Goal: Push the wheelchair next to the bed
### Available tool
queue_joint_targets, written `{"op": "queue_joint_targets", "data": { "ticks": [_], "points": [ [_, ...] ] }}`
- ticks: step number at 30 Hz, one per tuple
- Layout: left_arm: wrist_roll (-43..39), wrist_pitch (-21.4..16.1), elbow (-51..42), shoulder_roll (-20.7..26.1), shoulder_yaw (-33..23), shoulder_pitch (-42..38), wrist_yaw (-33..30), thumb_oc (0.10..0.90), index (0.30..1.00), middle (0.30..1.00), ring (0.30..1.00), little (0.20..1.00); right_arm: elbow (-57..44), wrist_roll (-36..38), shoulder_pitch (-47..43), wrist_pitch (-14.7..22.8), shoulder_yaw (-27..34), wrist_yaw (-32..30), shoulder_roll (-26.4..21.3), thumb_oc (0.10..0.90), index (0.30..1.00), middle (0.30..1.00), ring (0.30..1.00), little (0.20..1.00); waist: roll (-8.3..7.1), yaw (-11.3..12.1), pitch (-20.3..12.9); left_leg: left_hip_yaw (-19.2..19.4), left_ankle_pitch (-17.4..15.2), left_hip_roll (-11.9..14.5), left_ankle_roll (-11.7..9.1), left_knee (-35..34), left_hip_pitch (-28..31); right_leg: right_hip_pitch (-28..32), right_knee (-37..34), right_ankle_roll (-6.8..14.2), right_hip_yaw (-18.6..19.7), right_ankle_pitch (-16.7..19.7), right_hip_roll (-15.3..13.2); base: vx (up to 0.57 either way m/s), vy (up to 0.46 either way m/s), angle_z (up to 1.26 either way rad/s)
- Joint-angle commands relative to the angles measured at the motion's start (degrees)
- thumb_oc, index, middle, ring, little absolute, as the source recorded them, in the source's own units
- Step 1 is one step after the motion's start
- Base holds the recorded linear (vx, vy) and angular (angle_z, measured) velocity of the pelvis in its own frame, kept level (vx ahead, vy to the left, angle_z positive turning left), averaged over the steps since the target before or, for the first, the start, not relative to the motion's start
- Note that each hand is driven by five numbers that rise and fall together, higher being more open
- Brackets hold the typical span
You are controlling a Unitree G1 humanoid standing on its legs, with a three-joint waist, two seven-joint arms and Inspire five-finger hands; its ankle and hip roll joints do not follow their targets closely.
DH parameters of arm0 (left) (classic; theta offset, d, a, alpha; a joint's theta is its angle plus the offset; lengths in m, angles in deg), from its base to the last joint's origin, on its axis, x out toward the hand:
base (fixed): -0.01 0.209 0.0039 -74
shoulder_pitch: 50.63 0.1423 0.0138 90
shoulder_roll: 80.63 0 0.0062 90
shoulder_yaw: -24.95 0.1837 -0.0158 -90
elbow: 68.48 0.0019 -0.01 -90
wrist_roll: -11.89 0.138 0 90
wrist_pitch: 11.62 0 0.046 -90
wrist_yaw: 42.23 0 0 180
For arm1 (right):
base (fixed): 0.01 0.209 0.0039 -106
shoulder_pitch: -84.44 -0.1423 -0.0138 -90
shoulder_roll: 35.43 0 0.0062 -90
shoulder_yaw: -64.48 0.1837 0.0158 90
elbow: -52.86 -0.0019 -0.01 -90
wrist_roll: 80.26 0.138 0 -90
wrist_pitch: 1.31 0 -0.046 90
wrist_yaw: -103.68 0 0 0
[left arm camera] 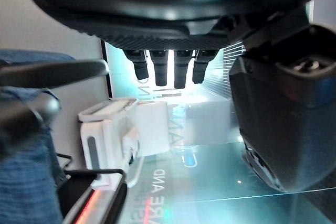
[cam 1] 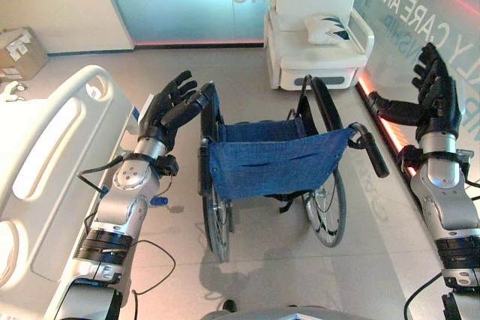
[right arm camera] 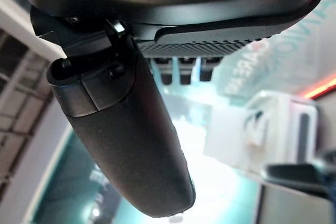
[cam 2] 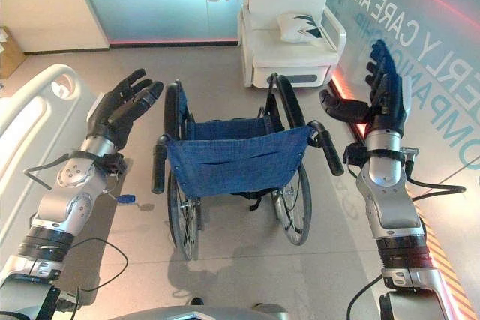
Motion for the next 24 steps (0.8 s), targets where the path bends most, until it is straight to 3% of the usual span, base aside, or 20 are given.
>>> {"op": "queue_joint_targets", "data": {
  "ticks": [1, 5, 19, 24],
  "points": [
    [2.25, -6.58, 0.30, 2.31, 0.24, -4.39, -1.18, 0.800, 0.900, 0.900, 0.900, 0.900, -4.05, -0.24, -3.57, 3.35, -0.37, 2.59, -2.82, 0.800, 0.900, 0.900, 0.900, 0.900, 0.28, 0.28, -5.21, 2.41, -6.23, -2.15, 0.07, 0.21, 1.51, -3.71, 2.49, 0.61, -2.74, 0.94, 0.73, 0.00, 0.000, 0.00],
    [2.84, -7.58, 0.81, 2.15, 1.56, -3.83, -1.78, 0.800, 0.900, 0.900, 0.900, 0.900, -1.86, -1.54, -2.36, -2.67, -2.44, 3.74, -3.33, 0.800, 0.900, 0.900, 0.900, 0.900, 0.03, 0.28, -5.15, 2.78, -5.91, -2.03, -0.05, 0.21, 1.40, -3.89, 2.57, 0.62, -2.97, 1.15, 0.71, 0.00, 0.000, 0.00],
    [3.27, -7.69, -0.28, 2.01, 2.88, -4.43, -2.90, 0.800, 0.900, 0.900, 0.900, 0.900, 5.65, -3.44, -3.84, -7.62, -7.06, 1.62, -0.98, 0.800, 0.900, 0.900, 0.900, 0.900, -0.10, 1.37, -4.50, 2.35, -5.61, -2.13, -0.19, 0.21, 1.49, -3.61, 2.72, 0.47, -3.80, 1.14, 0.75, 0.00, 0.000, 0.00],
    [2.91, -7.39, 0.05, 1.76, 4.03, -5.50, -2.76, 0.800, 0.900, 0.900, 0.900, 0.900, 11.14, -0.12, -6.63, -7.25, -8.78, -0.49, -0.27, 0.800, 0.900, 0.900, 0.900, 0.900, -0.08, 2.16, -4.33, 1.98, -5.55, -2.13, -0.34, 0.21, 1.50, -3.27, 2.56, 0.36, -4.31, 1.08, 0.79, 0.00, 0.000, 0.00]
  ]
}}
